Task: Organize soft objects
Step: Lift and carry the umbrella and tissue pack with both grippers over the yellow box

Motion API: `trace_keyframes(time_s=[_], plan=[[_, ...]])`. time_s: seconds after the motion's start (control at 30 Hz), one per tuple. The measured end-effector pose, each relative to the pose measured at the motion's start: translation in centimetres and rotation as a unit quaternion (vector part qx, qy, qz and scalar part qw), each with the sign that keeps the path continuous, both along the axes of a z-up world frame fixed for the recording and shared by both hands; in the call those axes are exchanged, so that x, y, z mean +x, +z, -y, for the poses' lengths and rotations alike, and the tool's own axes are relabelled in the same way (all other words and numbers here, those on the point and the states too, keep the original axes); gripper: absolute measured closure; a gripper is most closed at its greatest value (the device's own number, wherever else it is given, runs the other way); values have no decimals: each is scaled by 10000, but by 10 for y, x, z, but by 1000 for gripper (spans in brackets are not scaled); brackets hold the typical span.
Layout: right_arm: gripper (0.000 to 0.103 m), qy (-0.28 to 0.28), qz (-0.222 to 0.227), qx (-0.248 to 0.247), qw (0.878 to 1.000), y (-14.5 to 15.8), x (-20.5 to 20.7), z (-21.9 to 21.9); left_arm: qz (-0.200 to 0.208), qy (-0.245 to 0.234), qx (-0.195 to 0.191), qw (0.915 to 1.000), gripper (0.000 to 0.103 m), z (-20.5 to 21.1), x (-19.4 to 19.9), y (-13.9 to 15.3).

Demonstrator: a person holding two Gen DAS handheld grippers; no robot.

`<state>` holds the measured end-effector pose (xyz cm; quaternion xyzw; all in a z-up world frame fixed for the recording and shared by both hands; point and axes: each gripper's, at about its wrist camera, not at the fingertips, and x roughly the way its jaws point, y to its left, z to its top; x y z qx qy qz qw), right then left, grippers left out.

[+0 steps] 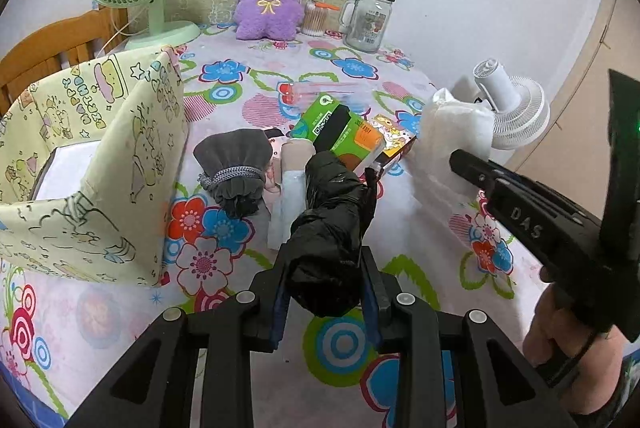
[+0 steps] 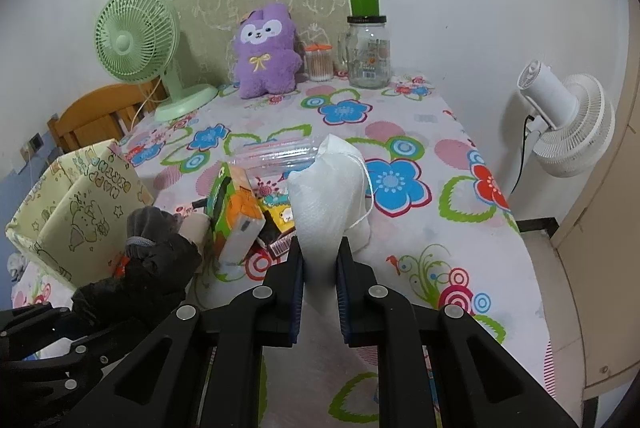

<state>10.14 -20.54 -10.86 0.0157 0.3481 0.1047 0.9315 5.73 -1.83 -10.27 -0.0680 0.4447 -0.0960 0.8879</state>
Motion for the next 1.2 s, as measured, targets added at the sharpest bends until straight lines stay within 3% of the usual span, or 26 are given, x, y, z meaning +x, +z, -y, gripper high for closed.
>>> trace_keyframes(time_s=[0.2, 0.6, 1.2], plan=[[86, 13, 36, 27, 10000, 3, -2, 0, -197, 61, -80, 9998, 79, -2, 9, -10], [86, 52, 182, 37, 9998, 13, -9, -1, 146, 72, -143, 9998, 80, -8, -2, 12], [86, 383, 694, 56, 9968, 62, -32, -33, 690, 267, -151, 9971, 80, -35, -23, 56]])
